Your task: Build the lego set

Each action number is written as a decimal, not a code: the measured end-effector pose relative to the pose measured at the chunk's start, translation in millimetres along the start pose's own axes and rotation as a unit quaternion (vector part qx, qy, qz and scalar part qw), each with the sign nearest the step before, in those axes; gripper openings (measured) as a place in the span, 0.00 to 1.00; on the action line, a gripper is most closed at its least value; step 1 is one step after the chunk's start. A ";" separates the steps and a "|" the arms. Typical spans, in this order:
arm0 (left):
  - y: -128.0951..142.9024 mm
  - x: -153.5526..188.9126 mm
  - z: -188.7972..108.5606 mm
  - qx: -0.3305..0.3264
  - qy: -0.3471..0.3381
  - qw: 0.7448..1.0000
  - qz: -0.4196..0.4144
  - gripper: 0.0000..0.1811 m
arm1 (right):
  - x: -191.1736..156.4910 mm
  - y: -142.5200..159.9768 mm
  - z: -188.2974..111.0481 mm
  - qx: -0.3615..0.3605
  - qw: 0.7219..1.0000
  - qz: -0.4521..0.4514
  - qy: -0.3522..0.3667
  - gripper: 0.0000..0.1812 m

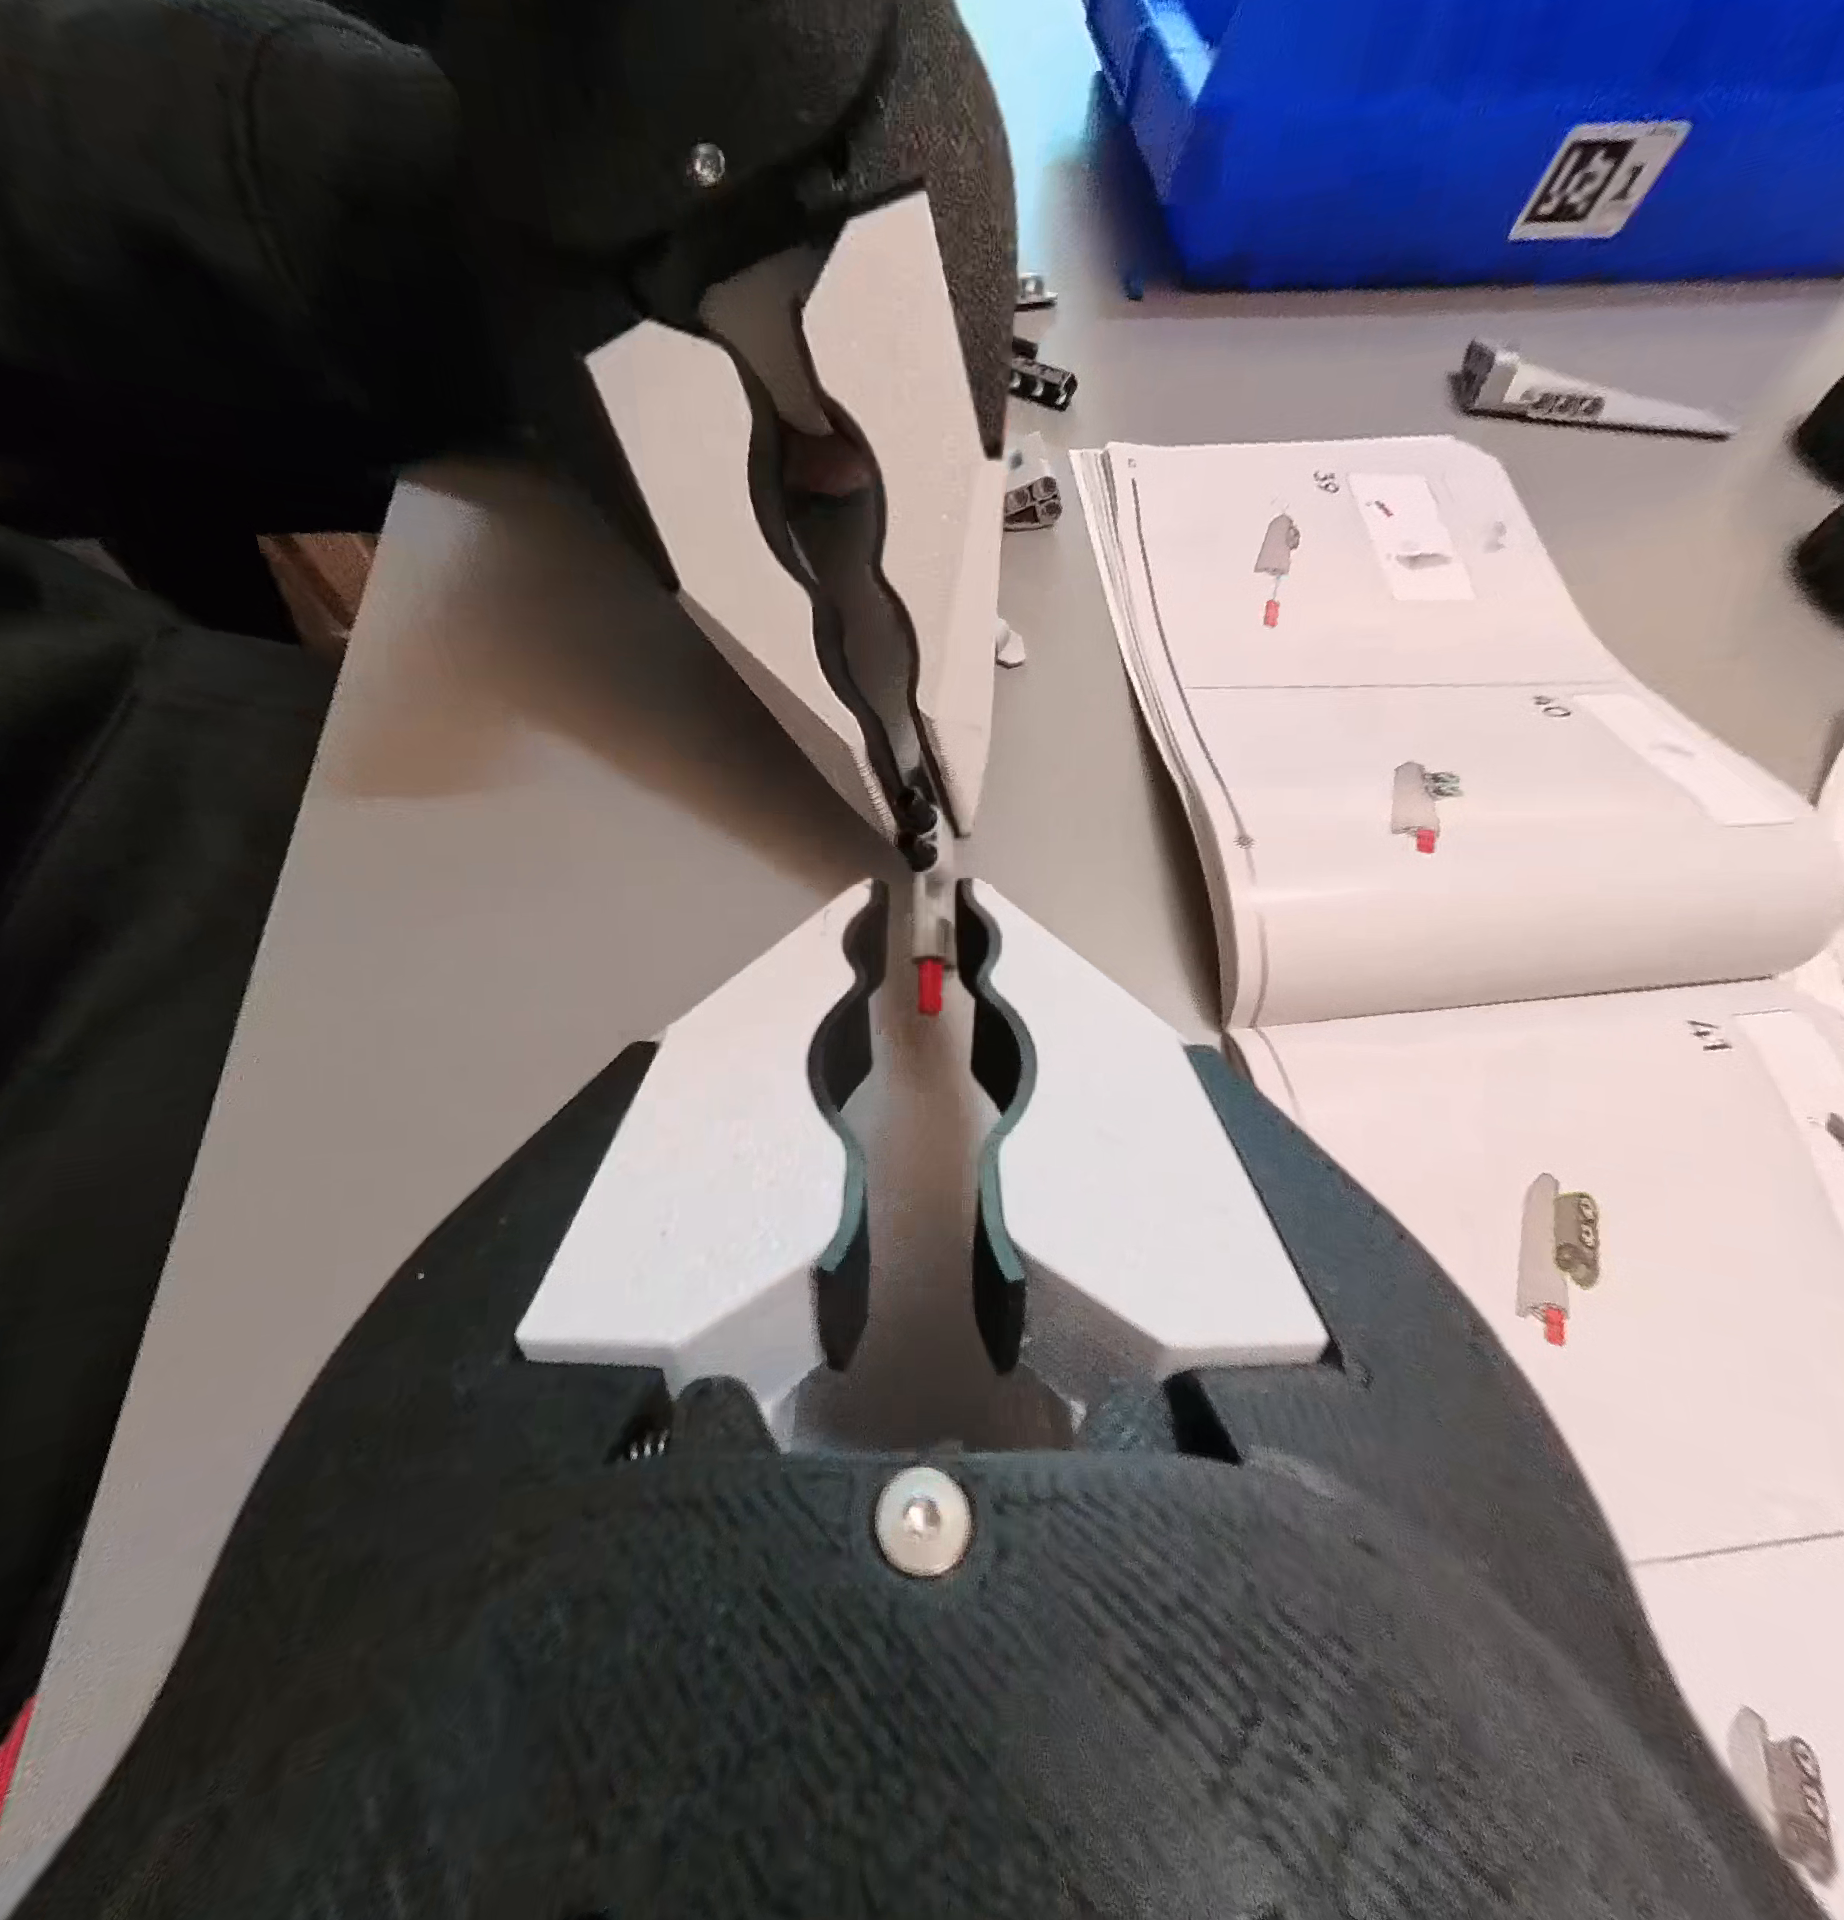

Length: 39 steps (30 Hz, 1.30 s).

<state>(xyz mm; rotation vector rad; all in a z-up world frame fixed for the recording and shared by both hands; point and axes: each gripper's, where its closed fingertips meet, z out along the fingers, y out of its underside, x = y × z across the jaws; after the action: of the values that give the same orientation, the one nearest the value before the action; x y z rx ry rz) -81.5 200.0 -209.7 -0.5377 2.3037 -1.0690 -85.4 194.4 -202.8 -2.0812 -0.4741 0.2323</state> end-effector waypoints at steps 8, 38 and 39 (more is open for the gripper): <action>-13.9 -4.2 -9.0 0.054 0.013 0.998 -0.039 0.02 | 1.9 -15.0 -8.8 0.058 0.995 -0.074 0.030 0.04; -30.4 -7.3 -22.6 0.122 0.040 0.989 -0.073 0.02 | 0.2 -31.4 -14.1 0.115 0.986 -0.108 0.044 0.03; -29.9 -7.5 -22.5 0.121 0.040 0.989 -0.071 0.02 | 1.4 -31.0 -13.4 0.112 0.987 -0.105 0.048 0.03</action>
<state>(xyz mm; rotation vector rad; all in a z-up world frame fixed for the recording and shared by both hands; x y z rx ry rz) -85.8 198.9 -171.8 -0.5786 2.1871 -1.4391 -86.9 199.2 -169.3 -1.7992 -0.5768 0.0579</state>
